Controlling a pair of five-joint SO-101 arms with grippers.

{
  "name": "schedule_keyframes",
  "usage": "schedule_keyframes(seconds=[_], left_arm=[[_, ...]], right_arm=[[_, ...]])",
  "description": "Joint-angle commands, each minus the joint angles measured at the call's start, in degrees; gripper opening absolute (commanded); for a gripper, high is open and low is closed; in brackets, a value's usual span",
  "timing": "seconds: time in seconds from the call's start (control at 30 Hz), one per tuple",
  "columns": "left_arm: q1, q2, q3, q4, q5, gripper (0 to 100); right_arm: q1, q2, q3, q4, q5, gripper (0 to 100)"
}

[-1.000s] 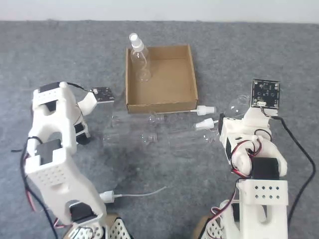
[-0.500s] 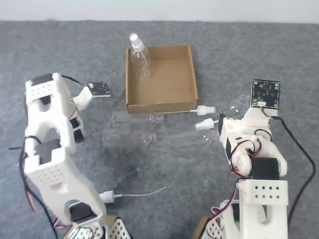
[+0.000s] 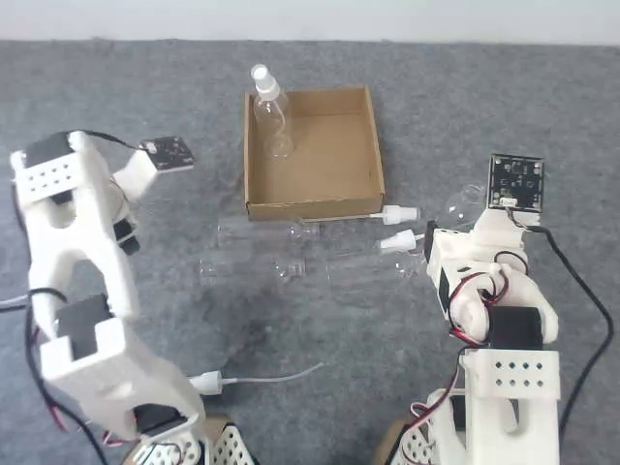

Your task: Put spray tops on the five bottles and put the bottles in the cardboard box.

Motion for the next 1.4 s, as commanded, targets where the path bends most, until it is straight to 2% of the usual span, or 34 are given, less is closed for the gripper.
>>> schedule_keyframes(seconds=[0.0, 0.17, 0.33, 0.53, 0.9, 1.13, 1.37], left_arm=[[-0.26, -6.33, 0.48, 1.14, 0.88, 1], [-0.35, -8.09, 0.75, 4.84, 7.30, 1], [-0.35, -12.13, 0.75, 4.75, 19.08, 1], [-0.26, -17.93, 0.75, 4.57, 27.78, 1], [0.00, -25.67, 0.84, -7.30, 45.19, 1], [0.09, -26.20, 0.48, -9.93, 54.07, 1], [0.09, -26.73, 0.48, -13.63, 61.01, 1]], right_arm=[[0.22, -2.15, -0.97, -1.45, -0.62, 0.7], [0.22, -2.15, -0.97, -1.45, -0.62, 0.7], [0.22, -2.15, -0.97, -1.45, -0.62, 0.7], [-3.30, -2.24, -1.41, 0.31, -0.62, 0.7], [-5.05, -12.09, 0.00, 0.31, -0.18, 0.7], [-5.14, -17.27, 0.88, 0.04, -0.26, 0.7], [-12.70, -20.18, 2.20, 0.04, -0.18, 0.7]])
